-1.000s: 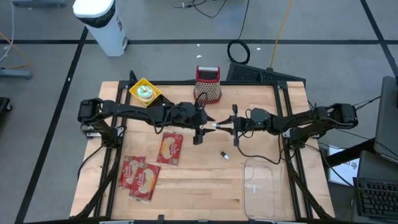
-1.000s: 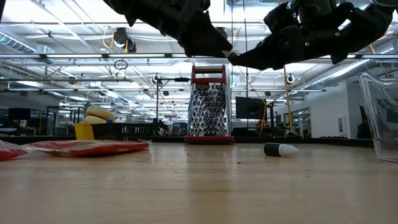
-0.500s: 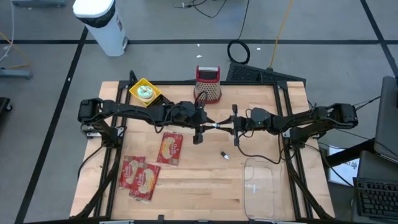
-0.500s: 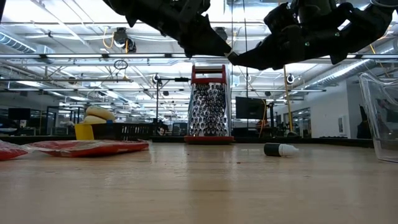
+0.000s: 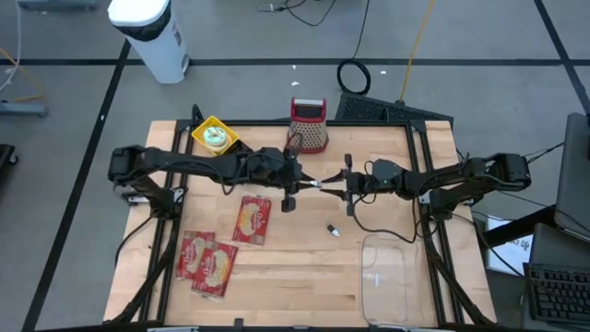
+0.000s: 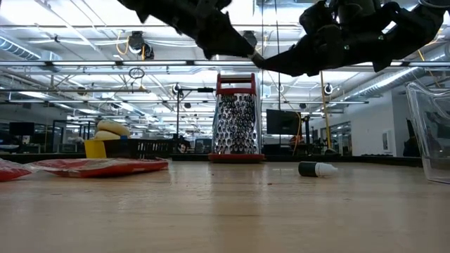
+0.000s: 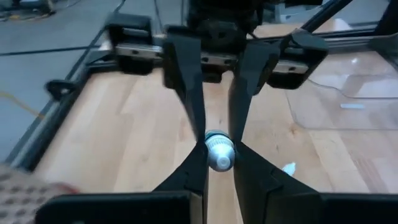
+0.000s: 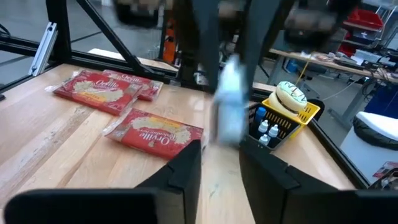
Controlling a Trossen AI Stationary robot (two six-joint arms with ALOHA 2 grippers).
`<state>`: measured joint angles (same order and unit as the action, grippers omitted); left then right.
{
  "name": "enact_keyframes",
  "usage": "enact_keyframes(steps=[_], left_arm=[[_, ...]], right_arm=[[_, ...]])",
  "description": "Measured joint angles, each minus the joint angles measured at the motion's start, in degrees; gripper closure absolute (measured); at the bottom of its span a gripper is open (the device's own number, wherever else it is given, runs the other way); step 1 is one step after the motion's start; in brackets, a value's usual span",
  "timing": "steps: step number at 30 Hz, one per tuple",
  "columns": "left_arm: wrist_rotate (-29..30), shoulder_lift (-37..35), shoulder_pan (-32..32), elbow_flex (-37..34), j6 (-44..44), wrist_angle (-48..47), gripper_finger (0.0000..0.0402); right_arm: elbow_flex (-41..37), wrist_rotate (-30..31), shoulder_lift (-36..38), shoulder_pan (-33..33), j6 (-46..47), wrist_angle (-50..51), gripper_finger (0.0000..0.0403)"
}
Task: Pick & Place Food Item
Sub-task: Put the brown food coloring bottle into the black bin
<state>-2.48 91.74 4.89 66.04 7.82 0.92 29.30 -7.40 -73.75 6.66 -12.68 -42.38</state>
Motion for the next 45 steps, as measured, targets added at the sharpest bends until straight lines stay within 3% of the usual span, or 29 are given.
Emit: enact_keyframes(steps=[5, 11, 17, 25, 31, 34, 45], left_arm=[[7.9, -6.4, 0.1, 0.0, -2.2, -9.2, 0.0356], [17.0, -13.9, 1.3, 0.0, -11.5, -31.6, 0.0356], [18.9, -20.4, 5.2, -4.6, -22.1, -44.6, 0.0356], [16.3, -26.2, 15.3, -18.7, -30.4, -42.2, 0.0356], [8.0, -26.0, 20.4, -27.1, -31.1, -30.6, 0.0356], [7.7, -25.2, 21.2, -28.5, -31.3, -27.1, 0.0356], [7.3, -20.6, 21.7, -28.6, -32.4, -27.8, 0.0356]], right_arm=[[0.0, -0.3, 0.0, -0.1, 0.0, 1.1, 0.0282], [-0.1, -0.3, 0.0, 0.0, 0.0, 2.8, 0.0277], [0.0, -0.2, 0.0, 0.0, 0.0, 3.3, 0.0282], [-0.1, -0.2, 0.0, 0.0, 0.0, 3.7, 0.0281], [-0.1, -0.2, 0.0, 0.0, 0.0, 3.5, 0.0284], [-0.1, -0.2, 0.0, 0.0, 0.0, 3.4, 0.0282], [-0.1, -0.2, 0.0, 0.0, 0.0, 3.4, 0.0284]])
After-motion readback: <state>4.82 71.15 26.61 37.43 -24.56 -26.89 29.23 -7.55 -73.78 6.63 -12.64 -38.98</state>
